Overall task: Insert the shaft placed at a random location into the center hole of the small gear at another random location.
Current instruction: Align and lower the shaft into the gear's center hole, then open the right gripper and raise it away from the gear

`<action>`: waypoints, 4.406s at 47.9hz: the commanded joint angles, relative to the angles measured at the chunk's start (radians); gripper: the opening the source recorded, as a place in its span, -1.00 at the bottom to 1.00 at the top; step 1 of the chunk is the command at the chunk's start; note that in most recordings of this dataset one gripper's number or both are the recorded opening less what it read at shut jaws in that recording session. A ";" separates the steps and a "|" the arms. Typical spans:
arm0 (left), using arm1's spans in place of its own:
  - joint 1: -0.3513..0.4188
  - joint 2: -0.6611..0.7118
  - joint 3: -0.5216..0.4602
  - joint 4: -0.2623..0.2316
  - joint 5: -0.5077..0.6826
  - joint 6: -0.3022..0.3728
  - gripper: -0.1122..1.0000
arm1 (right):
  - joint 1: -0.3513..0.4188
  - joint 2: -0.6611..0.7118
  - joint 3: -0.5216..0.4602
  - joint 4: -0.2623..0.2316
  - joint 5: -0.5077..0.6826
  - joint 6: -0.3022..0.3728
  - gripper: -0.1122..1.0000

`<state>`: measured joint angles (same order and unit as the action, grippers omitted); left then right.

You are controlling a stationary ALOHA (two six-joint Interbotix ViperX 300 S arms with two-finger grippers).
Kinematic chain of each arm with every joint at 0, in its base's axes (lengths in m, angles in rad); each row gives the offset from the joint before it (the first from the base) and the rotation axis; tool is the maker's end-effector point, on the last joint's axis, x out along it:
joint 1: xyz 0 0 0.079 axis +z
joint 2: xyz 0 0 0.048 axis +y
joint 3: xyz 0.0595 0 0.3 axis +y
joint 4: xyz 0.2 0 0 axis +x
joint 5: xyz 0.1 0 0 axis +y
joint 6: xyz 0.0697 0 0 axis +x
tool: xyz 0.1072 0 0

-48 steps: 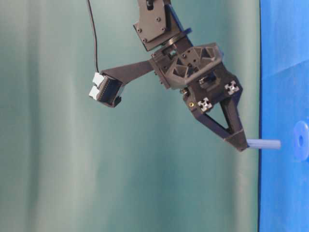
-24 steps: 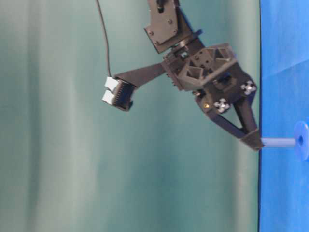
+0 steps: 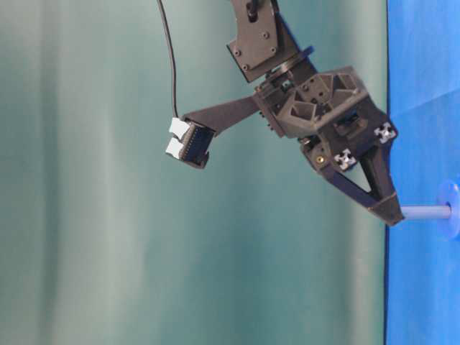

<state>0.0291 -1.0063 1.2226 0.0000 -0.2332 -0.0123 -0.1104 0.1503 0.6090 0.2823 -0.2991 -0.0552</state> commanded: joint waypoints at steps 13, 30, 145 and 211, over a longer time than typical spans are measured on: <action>0.003 0.003 -0.011 0.002 -0.005 -0.002 -0.80 | 0.000 -0.063 -0.011 -0.002 -0.002 -0.006 -0.74; 0.003 0.003 -0.011 0.002 -0.005 -0.002 -0.80 | 0.000 -0.101 -0.006 -0.003 0.008 -0.006 -0.74; 0.003 0.003 -0.011 0.003 -0.005 -0.002 -0.80 | 0.000 0.055 -0.023 0.017 0.006 0.012 0.59; 0.003 0.003 -0.009 0.002 -0.005 -0.002 -0.80 | 0.008 -0.356 0.196 0.009 0.064 0.002 0.49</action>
<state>0.0307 -1.0078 1.2226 0.0000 -0.2316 -0.0138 -0.1058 -0.1565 0.7885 0.2915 -0.2301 -0.0552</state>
